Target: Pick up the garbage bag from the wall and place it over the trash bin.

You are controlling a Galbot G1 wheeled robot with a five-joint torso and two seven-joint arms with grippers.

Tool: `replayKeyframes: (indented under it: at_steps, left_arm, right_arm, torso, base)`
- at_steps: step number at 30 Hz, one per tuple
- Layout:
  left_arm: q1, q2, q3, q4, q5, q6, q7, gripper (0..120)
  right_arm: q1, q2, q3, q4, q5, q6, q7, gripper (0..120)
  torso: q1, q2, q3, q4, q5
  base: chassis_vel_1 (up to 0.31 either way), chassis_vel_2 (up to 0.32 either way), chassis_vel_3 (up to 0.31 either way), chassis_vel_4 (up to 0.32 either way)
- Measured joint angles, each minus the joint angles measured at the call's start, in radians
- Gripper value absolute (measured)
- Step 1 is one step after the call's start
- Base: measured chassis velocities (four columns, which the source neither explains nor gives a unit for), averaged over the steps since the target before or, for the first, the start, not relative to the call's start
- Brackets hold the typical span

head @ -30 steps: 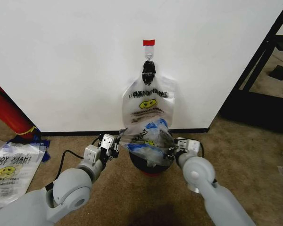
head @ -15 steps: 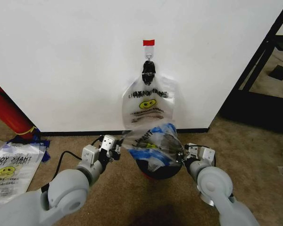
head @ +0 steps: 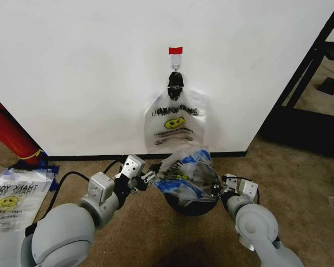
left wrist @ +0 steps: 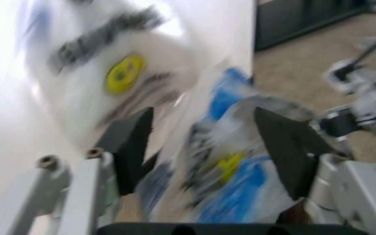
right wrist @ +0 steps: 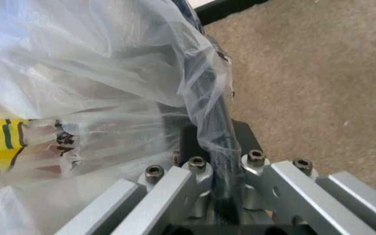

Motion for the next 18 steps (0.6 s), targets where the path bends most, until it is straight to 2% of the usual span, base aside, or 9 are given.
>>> replayKeyframes:
  at_steps: [2, 3, 8, 10, 11, 12, 13, 18]
  left_arm:
    - [0.001, -0.006, 0.008, 0.008, 0.023, -0.002, 0.016, 76]
    - [-0.006, -0.012, 0.014, 0.02, 0.029, -0.002, 0.026, 82]
    - [-0.088, -0.022, 0.049, 0.053, 0.01, -0.001, 0.052, 97]
    - [-0.144, -0.032, 0.093, 0.074, -0.001, 0.0, 0.063, 98]
    - [-0.198, -0.044, 0.149, 0.096, -0.005, 0.002, 0.066, 97]
    - [-0.198, -0.044, 0.149, 0.096, -0.005, 0.002, 0.066, 97]
    - [-0.231, -0.053, 0.185, 0.11, -0.008, 0.003, 0.068, 96]
    - [-0.38, -0.119, 0.345, 0.204, -0.042, 0.022, 0.064, 90]
  right_arm:
    - [0.009, 0.0, -0.02, -0.002, -0.001, 0.0, 0.0, 0]
    - [0.021, -0.001, -0.04, -0.008, -0.002, 0.0, 0.0, 0]
    - [0.032, -0.005, -0.062, -0.014, -0.006, -0.002, 0.003, 0]
    - [0.032, -0.005, -0.066, -0.014, -0.008, -0.003, 0.006, 0]
    - [0.032, -0.004, -0.071, -0.014, -0.011, -0.004, 0.007, 0]
    - [0.032, -0.004, -0.071, -0.014, -0.011, -0.004, 0.007, 0]
    - [0.031, -0.003, -0.075, -0.014, -0.013, -0.004, 0.007, 0]
    - [0.038, 0.002, -0.09, -0.015, -0.02, -0.01, 0.015, 0]
  torso:
    - [0.0, 0.0, 0.0, 0.0002, 0.0002]
    - [0.0, 0.0, 0.0, 0.0009, 0.0003]
    - [0.0, 0.0, 0.0, 0.0001, 0.0003]
    - [0.0, 0.0, 0.0, 0.0002, 0.0004]
    - [0.0, 0.0, 0.0, 0.0002, 0.0002]
    - [0.0, 0.0, 0.0, 0.0002, 0.0002]
    - [0.0, 0.0, 0.0, 0.0003, 0.0002]
    - [0.0, 0.0, 0.0, 0.0005, 0.0003]
  base:
    - [0.0, 0.0, 0.0, 0.0]
    - [0.0, 0.0, 0.0, 0.0]
    - [0.0, 0.0, 0.0, 0.0]
    - [0.0, 0.0, 0.0, 0.0]
    - [0.0, 0.0, 0.0, 0.0]
    - [0.0, 0.0, 0.0, 0.0]
    - [0.0, 0.0, 0.0, 0.0]
    - [0.0, 0.0, 0.0, 0.0]
